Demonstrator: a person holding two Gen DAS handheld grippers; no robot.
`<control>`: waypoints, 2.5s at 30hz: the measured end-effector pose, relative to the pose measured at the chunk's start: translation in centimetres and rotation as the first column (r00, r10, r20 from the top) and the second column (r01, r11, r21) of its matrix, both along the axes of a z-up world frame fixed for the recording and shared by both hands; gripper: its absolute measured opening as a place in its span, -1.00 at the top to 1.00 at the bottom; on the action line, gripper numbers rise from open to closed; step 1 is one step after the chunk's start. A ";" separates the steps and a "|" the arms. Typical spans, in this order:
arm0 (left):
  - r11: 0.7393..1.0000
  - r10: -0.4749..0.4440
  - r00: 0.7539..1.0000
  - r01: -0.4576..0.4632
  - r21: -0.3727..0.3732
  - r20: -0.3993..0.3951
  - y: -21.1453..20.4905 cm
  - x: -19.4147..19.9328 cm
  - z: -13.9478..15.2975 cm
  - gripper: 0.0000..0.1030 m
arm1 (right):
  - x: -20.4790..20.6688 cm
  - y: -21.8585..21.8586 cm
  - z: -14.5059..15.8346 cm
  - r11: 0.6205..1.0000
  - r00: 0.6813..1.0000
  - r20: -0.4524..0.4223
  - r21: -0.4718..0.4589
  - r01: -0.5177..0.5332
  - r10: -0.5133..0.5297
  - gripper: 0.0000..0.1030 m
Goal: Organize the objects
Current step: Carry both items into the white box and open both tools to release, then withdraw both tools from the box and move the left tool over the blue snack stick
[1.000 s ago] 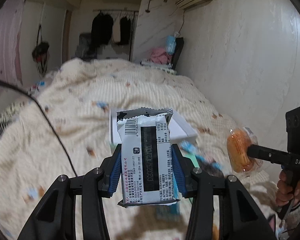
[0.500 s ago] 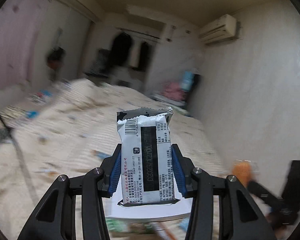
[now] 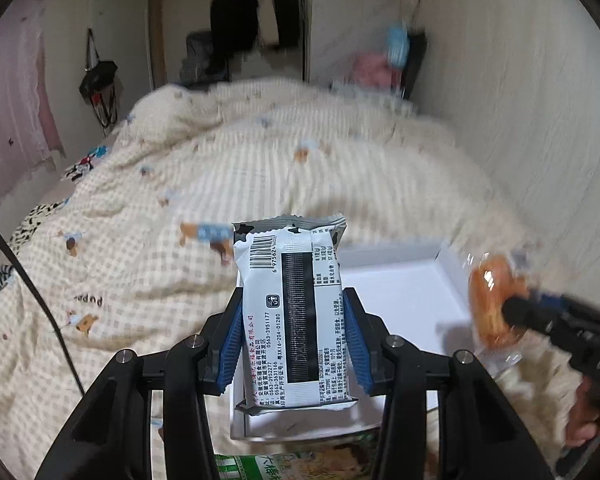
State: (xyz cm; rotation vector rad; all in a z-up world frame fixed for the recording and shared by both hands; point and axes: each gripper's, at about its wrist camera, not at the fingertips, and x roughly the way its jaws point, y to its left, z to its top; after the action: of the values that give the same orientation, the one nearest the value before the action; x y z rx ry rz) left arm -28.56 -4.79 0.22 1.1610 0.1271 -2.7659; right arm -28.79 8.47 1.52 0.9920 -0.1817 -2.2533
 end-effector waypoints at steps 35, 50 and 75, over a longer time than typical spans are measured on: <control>0.974 0.024 0.984 0.017 -0.228 0.178 2.0 -1.5 -10.0 0.02 | 0.0 -0.5 -7.4 0.981 0.999 0.021 0.189 0.030 -0.035 0.14; 0.847 0.023 0.999 -0.039 -0.529 -0.037 6.5 1.1 -8.4 -0.25 | 1.3 -1.8 -7.4 0.967 0.998 -0.054 0.251 0.031 -0.018 -0.14; 0.948 0.109 0.894 -0.225 -0.225 -0.435 0.1 14.9 8.0 -0.52 | 13.3 -2.3 5.2 0.969 0.816 -0.565 0.244 0.026 0.121 -0.98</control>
State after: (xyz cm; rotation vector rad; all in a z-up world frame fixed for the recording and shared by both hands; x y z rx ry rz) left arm -13.64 -4.68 8.21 0.4560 -0.1008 -2.7192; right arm -15.46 6.13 6.75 0.3694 0.3911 -2.4555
